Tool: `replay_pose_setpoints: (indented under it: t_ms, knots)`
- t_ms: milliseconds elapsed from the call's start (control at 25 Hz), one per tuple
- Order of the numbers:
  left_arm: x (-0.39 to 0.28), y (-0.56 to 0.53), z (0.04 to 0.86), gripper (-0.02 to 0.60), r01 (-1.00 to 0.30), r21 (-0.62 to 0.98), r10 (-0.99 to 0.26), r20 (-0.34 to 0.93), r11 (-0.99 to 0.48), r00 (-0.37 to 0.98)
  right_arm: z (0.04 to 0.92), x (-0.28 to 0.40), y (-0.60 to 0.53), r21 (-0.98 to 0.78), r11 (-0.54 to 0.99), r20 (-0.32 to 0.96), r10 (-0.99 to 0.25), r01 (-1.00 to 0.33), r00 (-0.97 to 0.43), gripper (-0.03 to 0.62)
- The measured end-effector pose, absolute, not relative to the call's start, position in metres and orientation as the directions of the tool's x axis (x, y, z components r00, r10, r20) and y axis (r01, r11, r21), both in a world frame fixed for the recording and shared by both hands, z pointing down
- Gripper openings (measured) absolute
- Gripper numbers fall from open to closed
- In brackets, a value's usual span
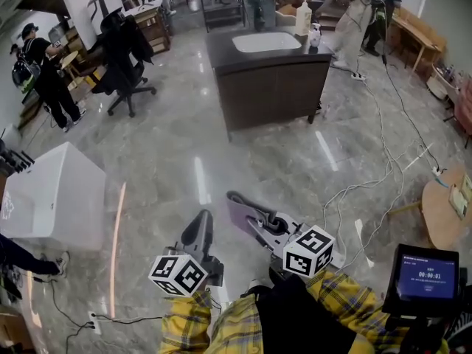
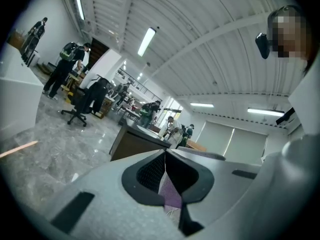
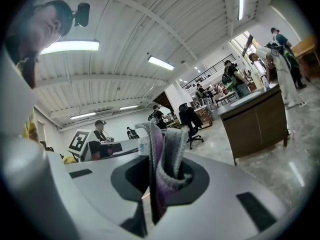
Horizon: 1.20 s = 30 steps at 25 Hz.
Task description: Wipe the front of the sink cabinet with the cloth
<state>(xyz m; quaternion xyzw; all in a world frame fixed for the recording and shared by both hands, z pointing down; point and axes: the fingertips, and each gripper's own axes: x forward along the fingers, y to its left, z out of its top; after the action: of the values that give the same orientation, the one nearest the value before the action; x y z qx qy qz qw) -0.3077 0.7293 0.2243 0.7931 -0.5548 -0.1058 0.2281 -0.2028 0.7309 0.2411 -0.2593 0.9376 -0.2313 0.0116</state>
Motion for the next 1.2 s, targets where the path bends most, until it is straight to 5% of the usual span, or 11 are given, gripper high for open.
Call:
replay_pose_setpoints:
  t_ms: [1200]
  knots:
    - [-0.223, 0.546, 0.223, 0.006, -0.846, 0.467, -0.944, 0.067, -0.258, 0.324, 0.23, -0.134, 0.543, -0.404, 0.804, 0.039, -0.462, -0.437, -0.886, 0.043]
